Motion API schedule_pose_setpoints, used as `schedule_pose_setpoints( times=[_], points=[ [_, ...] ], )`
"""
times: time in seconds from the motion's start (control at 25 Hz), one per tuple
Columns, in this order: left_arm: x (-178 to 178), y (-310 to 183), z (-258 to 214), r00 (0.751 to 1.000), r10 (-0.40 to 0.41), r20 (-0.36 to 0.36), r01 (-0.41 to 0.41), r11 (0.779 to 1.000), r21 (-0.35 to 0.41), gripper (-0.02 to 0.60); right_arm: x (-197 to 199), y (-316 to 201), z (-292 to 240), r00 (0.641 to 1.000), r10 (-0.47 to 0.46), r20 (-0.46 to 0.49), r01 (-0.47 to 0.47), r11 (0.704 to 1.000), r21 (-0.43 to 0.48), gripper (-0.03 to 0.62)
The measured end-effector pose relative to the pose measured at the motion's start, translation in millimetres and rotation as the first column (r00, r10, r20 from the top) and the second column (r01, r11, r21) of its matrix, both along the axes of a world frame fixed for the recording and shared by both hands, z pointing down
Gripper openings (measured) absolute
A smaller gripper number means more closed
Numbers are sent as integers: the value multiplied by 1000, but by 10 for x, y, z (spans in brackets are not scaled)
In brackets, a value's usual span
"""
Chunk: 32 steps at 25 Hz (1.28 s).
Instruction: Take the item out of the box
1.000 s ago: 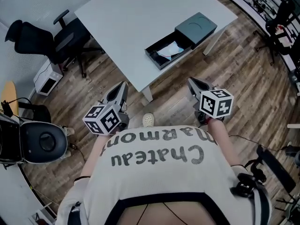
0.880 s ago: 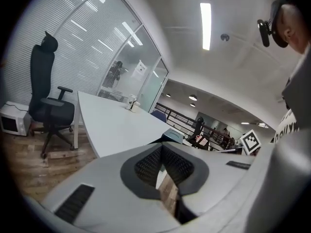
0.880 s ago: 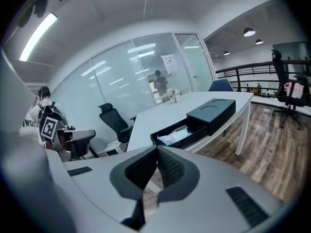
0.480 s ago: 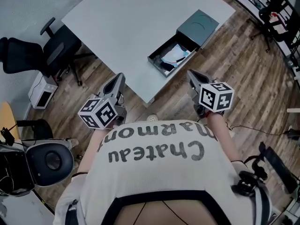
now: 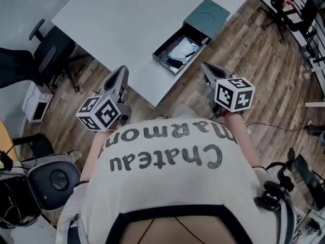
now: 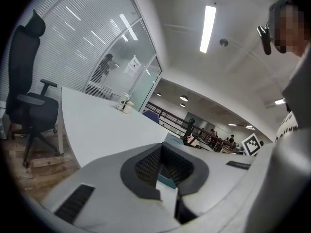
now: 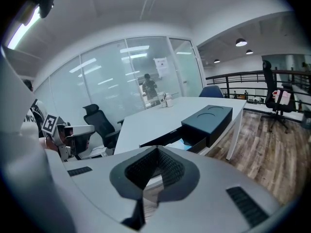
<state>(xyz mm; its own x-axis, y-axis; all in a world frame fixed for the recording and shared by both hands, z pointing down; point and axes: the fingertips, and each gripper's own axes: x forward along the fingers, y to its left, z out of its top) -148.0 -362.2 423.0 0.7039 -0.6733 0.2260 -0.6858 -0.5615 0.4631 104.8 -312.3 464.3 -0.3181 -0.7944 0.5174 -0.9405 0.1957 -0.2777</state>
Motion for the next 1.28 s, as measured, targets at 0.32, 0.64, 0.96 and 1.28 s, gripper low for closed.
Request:
schedule_pose_setpoints(
  times=[0.32, 0.64, 0.96, 1.28],
  points=[
    [26, -199, 73, 998, -65, 5, 65, 997, -40, -6, 33, -368, 97, 998, -68, 14, 68, 997, -38, 2],
    [221, -487, 109, 984, -178, 6, 178, 982, -62, -6, 192, -946, 152, 977, -209, 30, 210, 977, -46, 2],
    [432, -652, 106, 956, -294, 25, 295, 954, -54, -6, 64, -1378, 344, 876, -482, 33, 482, 869, -110, 2],
    [413, -621, 161, 890, -455, 37, 457, 888, -47, -6, -157, -1425, 671, 655, -756, 3, 738, 638, -222, 90]
  ],
)
